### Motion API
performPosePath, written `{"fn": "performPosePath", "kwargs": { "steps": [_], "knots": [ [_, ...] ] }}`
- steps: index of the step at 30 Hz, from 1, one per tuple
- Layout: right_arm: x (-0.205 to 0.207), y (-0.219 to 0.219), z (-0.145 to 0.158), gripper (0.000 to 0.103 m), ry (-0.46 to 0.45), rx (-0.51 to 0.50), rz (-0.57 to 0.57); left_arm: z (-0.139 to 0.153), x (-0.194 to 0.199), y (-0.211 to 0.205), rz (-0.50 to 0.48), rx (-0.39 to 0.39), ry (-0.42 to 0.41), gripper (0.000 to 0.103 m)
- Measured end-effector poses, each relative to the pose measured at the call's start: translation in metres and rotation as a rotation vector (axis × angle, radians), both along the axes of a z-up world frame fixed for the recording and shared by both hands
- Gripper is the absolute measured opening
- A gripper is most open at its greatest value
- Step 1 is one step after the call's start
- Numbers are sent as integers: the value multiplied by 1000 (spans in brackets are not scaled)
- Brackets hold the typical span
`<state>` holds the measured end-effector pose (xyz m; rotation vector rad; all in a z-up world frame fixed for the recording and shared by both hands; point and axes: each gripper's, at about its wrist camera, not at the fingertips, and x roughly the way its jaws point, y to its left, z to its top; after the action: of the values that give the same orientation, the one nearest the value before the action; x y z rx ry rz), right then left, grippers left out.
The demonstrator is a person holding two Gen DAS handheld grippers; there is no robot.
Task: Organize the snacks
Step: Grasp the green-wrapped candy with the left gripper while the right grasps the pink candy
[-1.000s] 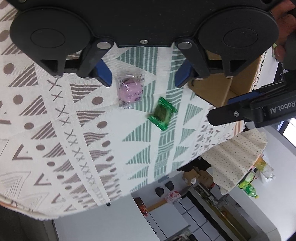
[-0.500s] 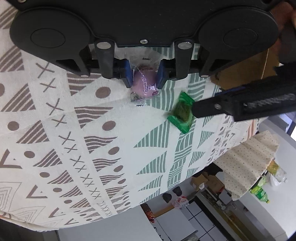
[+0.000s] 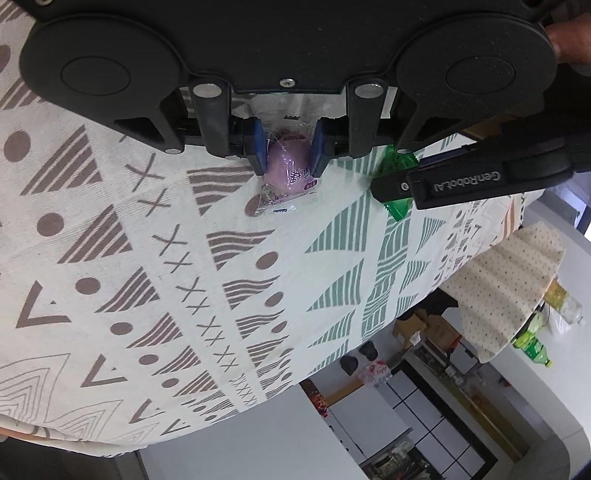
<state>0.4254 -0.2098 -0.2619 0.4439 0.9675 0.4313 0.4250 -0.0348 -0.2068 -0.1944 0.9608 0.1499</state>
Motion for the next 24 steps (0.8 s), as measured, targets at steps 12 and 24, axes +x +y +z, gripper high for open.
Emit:
{"fn": "performPosePath", "kwargs": {
  "steps": [12,24],
  "knots": [
    [2,-5,-3,26,16,20,-10,-17,6,1,46,12,11,40],
    [-1,-7,12,20,-15,25,-17,18,-15,-6,24,-3,-60,28]
  ]
}}
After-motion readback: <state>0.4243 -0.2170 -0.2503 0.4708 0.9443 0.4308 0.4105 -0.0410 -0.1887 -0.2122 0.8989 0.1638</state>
